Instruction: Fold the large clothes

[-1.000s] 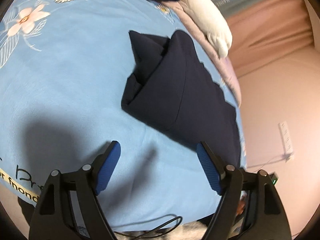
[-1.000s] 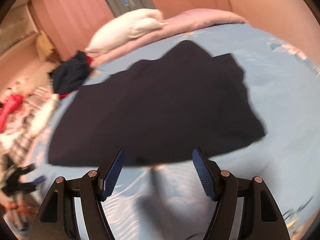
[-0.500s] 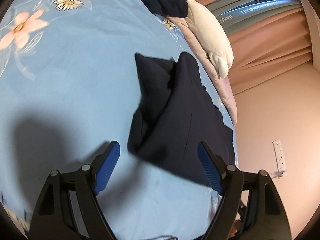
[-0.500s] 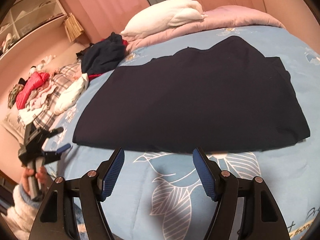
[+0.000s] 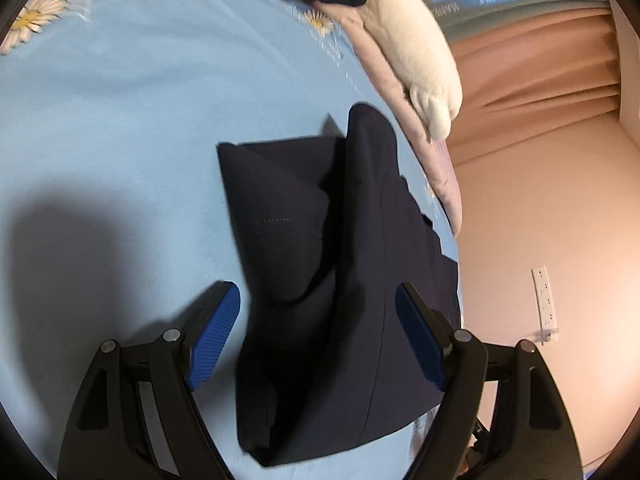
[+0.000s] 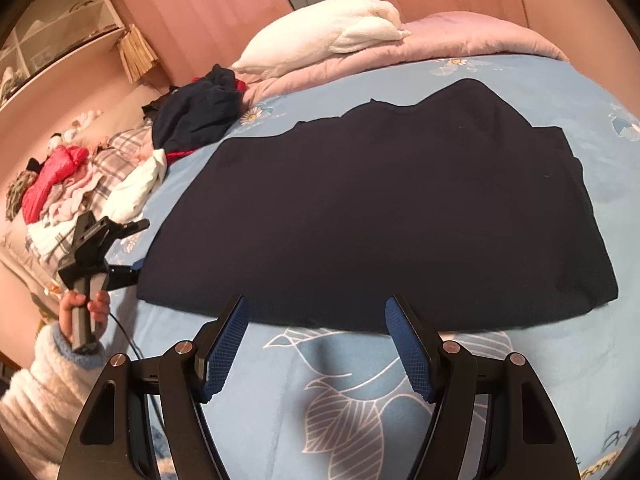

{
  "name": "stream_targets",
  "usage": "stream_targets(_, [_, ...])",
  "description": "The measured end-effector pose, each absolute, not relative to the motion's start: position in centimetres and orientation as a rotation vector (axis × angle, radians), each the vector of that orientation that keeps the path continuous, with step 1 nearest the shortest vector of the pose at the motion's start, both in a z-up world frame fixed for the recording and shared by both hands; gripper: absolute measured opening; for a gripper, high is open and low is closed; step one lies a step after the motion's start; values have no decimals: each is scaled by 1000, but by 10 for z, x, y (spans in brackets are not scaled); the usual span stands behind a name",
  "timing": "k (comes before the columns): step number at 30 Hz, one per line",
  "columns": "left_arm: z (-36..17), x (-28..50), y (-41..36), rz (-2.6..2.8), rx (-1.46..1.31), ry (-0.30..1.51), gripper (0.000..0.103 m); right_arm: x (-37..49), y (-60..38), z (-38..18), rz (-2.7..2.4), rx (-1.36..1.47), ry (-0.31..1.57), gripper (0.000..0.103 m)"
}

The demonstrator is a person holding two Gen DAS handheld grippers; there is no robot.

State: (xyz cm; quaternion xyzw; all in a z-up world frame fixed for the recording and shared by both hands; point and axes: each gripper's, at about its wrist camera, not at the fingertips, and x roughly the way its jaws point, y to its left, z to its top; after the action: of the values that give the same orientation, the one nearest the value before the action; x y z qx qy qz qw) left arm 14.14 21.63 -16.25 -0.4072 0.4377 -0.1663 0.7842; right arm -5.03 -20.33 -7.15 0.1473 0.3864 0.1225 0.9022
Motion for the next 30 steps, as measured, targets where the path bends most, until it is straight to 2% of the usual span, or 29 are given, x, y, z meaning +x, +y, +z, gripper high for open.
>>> stream_targets(15, [-158,173,169,-543,-781,1012,80,11,-175,-61,265,250,767,71])
stream_targets(18, [-145,166,164,-550,-790,971,66,27,-167,-60,269,223,766,71])
stream_targets(20, [-132,163,157,-562,-773,945,52,43,-162,-58,265,204,771,71])
stream_targets(24, [-118,160,137,-537,-675,970,42,77,-149,-52,245,152,776,71])
stream_targets(28, [-110,156,127,-462,-585,995,21,114,-145,-55,194,186,844,71])
stream_targets(29, [-109,156,126,-453,-588,995,21,119,-144,-55,194,194,851,71])
stream_targets(30, [-107,156,128,-452,-596,991,20,126,-143,-54,193,192,851,65])
